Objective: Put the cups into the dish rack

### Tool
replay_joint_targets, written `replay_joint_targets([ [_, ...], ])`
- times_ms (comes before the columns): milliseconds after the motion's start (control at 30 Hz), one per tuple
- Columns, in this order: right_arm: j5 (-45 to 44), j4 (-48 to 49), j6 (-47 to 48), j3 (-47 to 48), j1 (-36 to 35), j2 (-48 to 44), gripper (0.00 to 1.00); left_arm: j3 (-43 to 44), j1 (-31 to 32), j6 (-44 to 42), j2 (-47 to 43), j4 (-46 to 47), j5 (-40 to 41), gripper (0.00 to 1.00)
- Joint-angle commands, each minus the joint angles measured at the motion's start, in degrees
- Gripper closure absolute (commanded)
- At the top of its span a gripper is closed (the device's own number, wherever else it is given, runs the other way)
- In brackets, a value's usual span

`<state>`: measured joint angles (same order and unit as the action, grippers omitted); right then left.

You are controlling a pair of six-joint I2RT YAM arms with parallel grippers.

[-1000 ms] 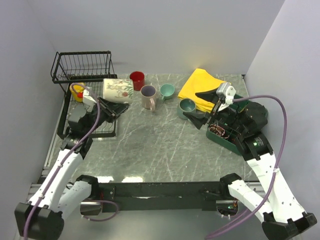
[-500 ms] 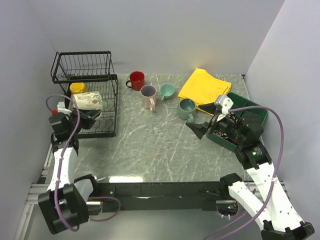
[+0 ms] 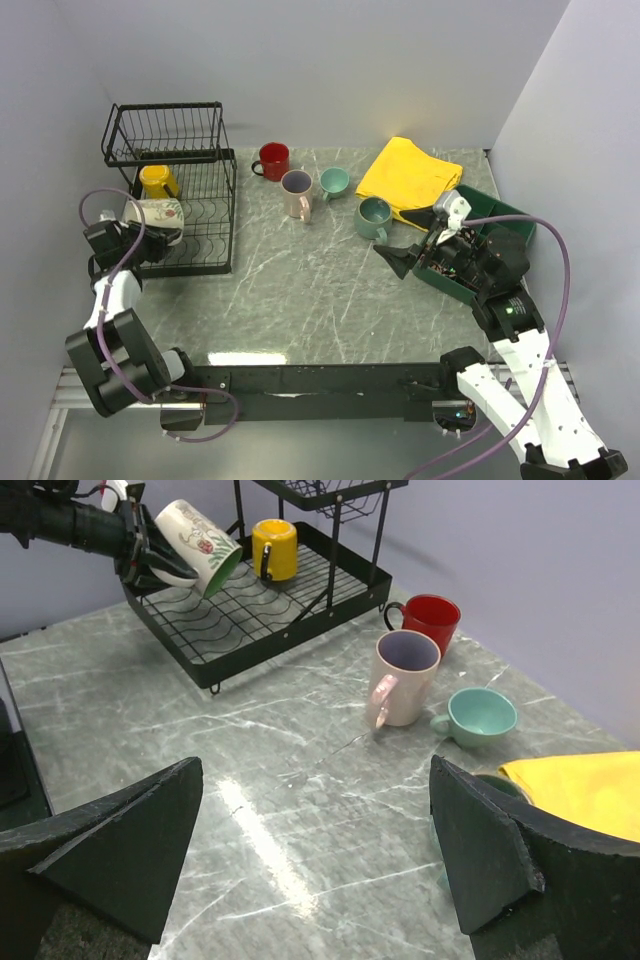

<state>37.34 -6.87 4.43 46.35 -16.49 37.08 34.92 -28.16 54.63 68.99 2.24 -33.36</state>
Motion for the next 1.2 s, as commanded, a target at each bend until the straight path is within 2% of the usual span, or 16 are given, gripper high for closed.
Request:
replay_joint_targets([
  [0,0.1,3.1,-1.5,-0.8,0.6,-0.4,0.00,6.8,-1.7,-7.7,1.2,6.5,2.1,0.99],
  [367,0.4,5.8,-4.1,-2.8,1.7,-0.4,0.00,13.8,-1.5,-15.4,9.6,2.2,13.5,0.99],
  [567,0.5,5.7,-4.3,-2.8,2.3,-0.3,0.00,18.7,1.5,-20.0,13.5,-1.0,19.5,0.99],
  [800,1.0,6.6,-6.0,-3.3,2.9,-0.3,0.00,24.2,6.0,-26.0,18.0,-5.3,30.8,0.99],
  [1167,1.5,6.8,-6.8,-3.5,3.4,-0.1,0.00,28.1,9.8,-29.2,24.4,-4.9,35.6,0.99],
])
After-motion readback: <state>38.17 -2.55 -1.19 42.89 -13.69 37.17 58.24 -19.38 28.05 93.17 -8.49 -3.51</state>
